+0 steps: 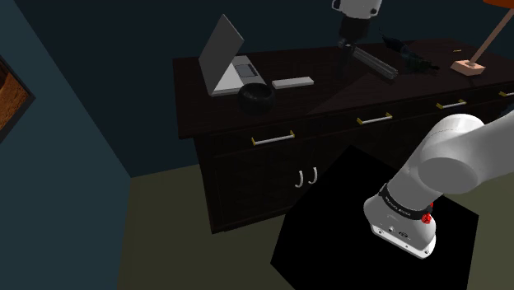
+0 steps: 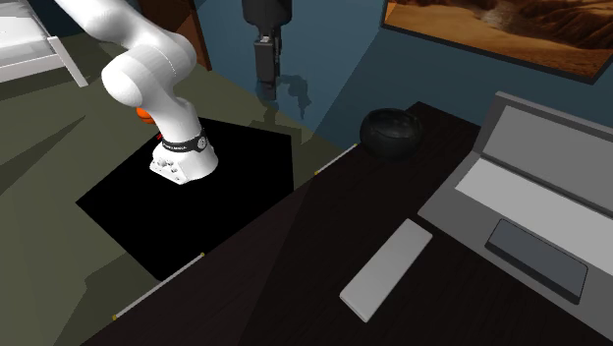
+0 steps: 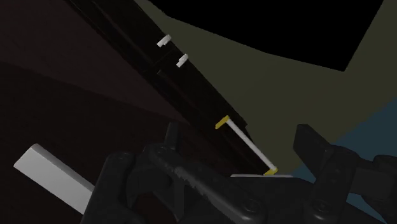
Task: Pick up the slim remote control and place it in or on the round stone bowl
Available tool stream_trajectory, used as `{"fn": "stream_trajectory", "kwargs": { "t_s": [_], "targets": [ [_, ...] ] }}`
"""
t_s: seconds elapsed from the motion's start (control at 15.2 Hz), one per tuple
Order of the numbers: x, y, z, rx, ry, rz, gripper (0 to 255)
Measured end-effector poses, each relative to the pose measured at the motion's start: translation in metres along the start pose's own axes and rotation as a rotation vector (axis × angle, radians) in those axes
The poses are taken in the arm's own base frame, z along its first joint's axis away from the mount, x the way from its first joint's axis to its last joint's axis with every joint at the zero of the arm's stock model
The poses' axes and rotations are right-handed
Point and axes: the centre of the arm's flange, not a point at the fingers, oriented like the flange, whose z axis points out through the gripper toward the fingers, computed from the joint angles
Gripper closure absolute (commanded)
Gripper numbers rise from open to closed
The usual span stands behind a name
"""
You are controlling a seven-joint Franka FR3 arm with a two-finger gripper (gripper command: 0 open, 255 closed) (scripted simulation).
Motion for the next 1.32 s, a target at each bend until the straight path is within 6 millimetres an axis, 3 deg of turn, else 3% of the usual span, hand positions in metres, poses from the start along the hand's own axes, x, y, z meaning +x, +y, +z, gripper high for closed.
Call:
{"fn": "stream_trajectory", "kwargs": {
  "t_s": [0.73, 1.32],
  "targets": [
    [0.065, 0.111, 0.059, -0.002, 0.011, -0.227, 0],
    [0.137, 0.195, 0.111, -0.005, 0.019, -0.412, 0]
  ]
}}
